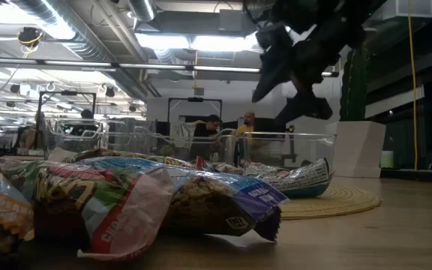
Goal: Pick and place Granola Bars by type
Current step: Put the red granola bar into the right transparent bin
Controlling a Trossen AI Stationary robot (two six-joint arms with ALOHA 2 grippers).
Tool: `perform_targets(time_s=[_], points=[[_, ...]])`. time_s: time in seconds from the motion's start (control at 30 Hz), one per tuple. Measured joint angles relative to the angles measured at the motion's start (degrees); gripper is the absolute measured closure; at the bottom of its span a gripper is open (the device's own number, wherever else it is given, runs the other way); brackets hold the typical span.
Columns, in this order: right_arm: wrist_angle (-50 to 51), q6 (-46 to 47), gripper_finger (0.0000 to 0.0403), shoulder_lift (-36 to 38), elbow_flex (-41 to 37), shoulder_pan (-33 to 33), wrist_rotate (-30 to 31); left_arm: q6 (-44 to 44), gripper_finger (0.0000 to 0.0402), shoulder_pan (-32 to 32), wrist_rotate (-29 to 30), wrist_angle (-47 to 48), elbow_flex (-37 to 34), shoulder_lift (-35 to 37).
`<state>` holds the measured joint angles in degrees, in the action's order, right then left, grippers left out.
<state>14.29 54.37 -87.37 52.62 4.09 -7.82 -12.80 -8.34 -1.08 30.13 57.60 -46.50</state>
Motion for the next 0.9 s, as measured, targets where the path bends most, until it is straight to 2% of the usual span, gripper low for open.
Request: perform_targets(time_s=[0.07, 0.4, 0.7, 0.9], points=[[0.1, 1.2, 0.0131, -1.1, 0.0, -0.3, 2.0, 0.0, 0.0386, 0.0, 0.0, 0.0, 0.0, 0.0], [2.5, 2.4, 0.0132, -8.2, 1.9, -1.9, 3.4, -2.1, 0.0386, 0.0, 2.6, -0.1, 0.0, 0.0], [19.0, -8.2, 0.0156, -20.2, 17.6, -1.9, 4.0, -1.9, 0.0386, 0.0, 3.0, -0.2, 0.0, 0.0], [23.1, -11.2, 0.0177, -24.5, 23.4, -1.9, 5.2, 0.0, 0.0386, 0.0, 3.0, -0.2, 0.0, 0.0]])
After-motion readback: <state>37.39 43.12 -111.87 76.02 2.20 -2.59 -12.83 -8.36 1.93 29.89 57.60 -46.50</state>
